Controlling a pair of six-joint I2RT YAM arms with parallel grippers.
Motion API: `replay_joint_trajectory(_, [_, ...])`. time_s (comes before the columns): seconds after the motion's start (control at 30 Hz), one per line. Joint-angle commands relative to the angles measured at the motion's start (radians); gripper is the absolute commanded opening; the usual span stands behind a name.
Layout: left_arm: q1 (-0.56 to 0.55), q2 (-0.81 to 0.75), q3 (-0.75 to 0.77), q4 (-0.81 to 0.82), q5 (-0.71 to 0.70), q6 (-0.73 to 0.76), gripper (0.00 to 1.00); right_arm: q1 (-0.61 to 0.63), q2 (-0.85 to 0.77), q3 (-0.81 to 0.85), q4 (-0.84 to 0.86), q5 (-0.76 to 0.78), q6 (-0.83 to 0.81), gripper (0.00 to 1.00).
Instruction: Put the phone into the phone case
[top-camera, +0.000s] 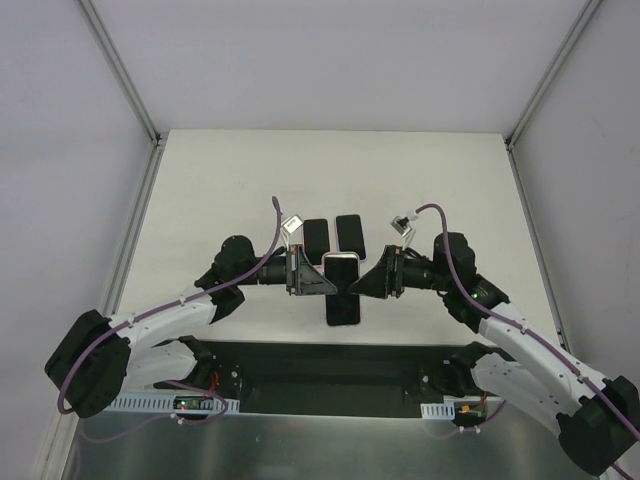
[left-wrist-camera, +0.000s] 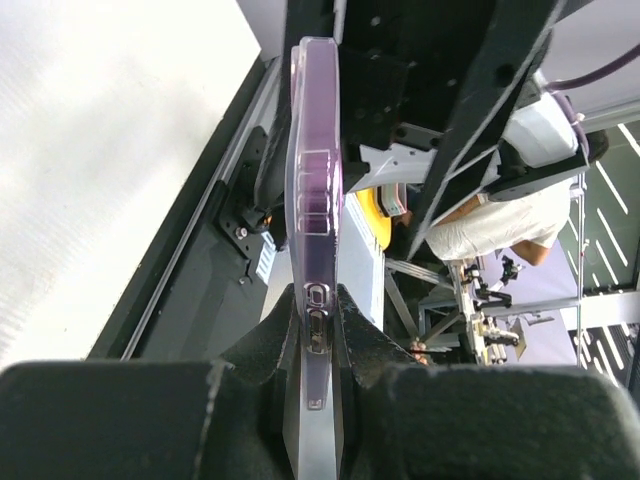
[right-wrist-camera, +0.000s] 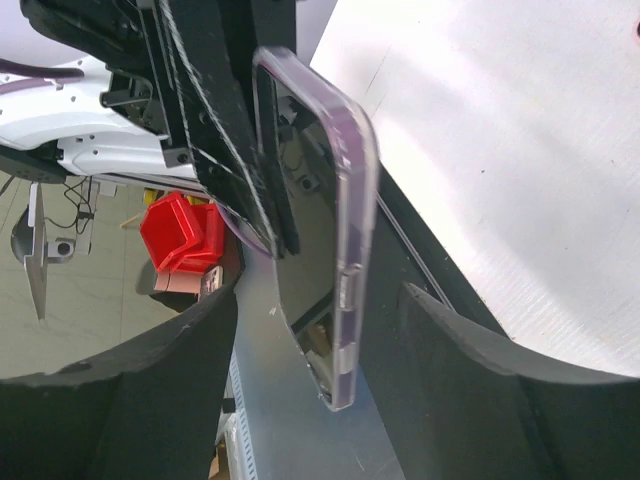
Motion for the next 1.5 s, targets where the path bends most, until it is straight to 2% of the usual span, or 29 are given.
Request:
replay_joint_trajectory(0.0, [-0.002,-0.024,0.003,0.248,0.014,-0.06,0.0,0.017,-0.008,-0.009,0.077,-0.033,0.022,0.65])
replay_joint_trajectory(0.03, [-0.002,-0.021,0.001,0.265,0.014,-0.078,0.0,0.018,-0.009,-0.009,0.084,-0.034,0.023,0.6])
replay_joint_trajectory(0.1, [-0.002,-0.01,-0.005,0.294,0.014,-0.094,0.0,0.021,-0.014,-0.009,0.09,-0.039,0.028,0.55])
replay_joint_trajectory(0.13, [-0.002,-0.011,-0.002,0.287,0.017,-0.098,0.0,0.024,-0.015,-0.009,0.1,-0.039,0.031,0.44])
replay_joint_trajectory(0.2, [-0.002,-0.013,-0.001,0.27,0.014,-0.094,0.0,0.026,-0.021,-0.007,0.103,-0.034,0.036,0.33])
replay_joint_trajectory(0.23, [-0.002,-0.016,-0.002,0.25,0.009,-0.086,0.0,0.024,-0.023,-0.006,0.103,-0.028,0.039,0.24])
replay_joint_trajectory(0.37, [-0.002,-0.04,0.001,0.163,-0.005,-0.042,0.0,0.026,-0.025,-0.006,0.103,-0.016,0.043,0.04])
replay_joint_trajectory(0.4, [0.0,-0.053,0.004,0.132,-0.012,-0.011,0.07,0.027,-0.028,-0.007,0.103,-0.017,0.043,0.01])
replay_joint_trajectory(0.53, [0.001,-0.086,0.041,-0.046,-0.071,0.066,0.36,0.027,-0.055,-0.02,0.101,-0.016,0.045,0.02])
replay_joint_trajectory(0.63, [0.001,-0.093,0.058,-0.083,-0.078,0.081,0.45,0.027,-0.066,-0.027,0.1,-0.025,0.05,0.01])
replay_joint_trajectory(0.7, [0.003,-0.093,0.067,-0.115,-0.086,0.093,0.46,0.029,-0.064,-0.027,0.095,-0.026,0.05,0.01])
replay_joint_trajectory(0.8, [0.003,-0.086,0.076,-0.137,-0.101,0.109,0.44,0.031,-0.061,-0.029,0.095,-0.036,0.046,0.01])
replay_joint_trajectory(0.93, [0.003,-0.073,0.094,-0.206,-0.129,0.147,0.21,0.035,-0.052,-0.023,0.086,-0.039,0.04,0.01])
replay_joint_trajectory(0.97, [0.003,-0.068,0.099,-0.222,-0.134,0.165,0.11,0.034,-0.051,-0.023,0.08,-0.036,0.037,0.01])
replay_joint_trajectory(1.07, [0.003,-0.063,0.119,-0.314,-0.169,0.207,0.0,0.034,-0.046,-0.017,0.046,-0.011,0.023,0.01])
replay_joint_trajectory(1.3, [0.003,-0.068,0.168,-0.439,-0.204,0.262,0.0,0.037,-0.022,0.019,-0.049,0.05,-0.035,0.01])
replay_joint_trajectory(1.33, [0.003,-0.071,0.176,-0.477,-0.21,0.271,0.03,0.037,-0.018,0.022,-0.049,0.059,-0.032,0.02])
replay_joint_trajectory(1.4, [0.003,-0.082,0.188,-0.509,-0.235,0.291,0.16,0.037,-0.018,0.031,-0.054,0.076,-0.03,0.02])
replay_joint_trajectory(1.43, [0.003,-0.096,0.19,-0.519,-0.244,0.297,0.31,0.037,-0.017,0.039,-0.061,0.095,-0.033,0.01])
replay_joint_trajectory(1.47, [0.003,-0.105,0.19,-0.541,-0.264,0.308,0.39,0.035,-0.014,0.065,-0.074,0.104,-0.059,0.01])
